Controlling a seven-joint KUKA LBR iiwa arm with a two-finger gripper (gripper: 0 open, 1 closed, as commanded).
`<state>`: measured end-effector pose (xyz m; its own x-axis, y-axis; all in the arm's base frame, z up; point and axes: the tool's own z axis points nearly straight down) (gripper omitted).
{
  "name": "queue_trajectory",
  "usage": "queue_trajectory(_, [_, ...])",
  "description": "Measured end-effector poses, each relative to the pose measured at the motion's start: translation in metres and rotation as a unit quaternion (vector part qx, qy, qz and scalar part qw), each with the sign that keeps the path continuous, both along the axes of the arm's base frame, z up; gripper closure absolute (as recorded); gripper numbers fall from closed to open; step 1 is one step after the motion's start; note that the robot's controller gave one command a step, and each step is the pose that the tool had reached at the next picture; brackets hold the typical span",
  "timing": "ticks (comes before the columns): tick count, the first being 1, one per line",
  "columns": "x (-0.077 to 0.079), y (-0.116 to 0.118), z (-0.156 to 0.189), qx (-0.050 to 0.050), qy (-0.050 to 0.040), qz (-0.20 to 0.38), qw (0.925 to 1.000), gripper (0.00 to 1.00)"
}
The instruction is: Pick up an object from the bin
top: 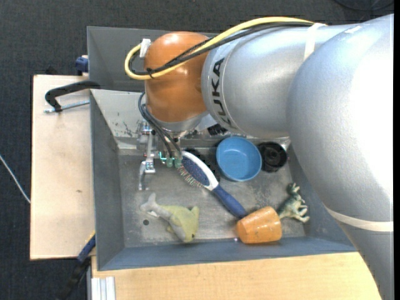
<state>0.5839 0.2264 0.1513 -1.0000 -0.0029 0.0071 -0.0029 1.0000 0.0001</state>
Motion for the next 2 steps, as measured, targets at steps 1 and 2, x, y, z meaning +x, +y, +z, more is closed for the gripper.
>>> queue_trajectory(1, [0.008, -0.075, -0.035, -0.002, -0.0021, 0.011, 0.9999, 0.00])
queue_trajectory(2, [-0.004, -0.171, -0.043, 0.001, -0.0088, 0.139, 0.9902, 0.00])
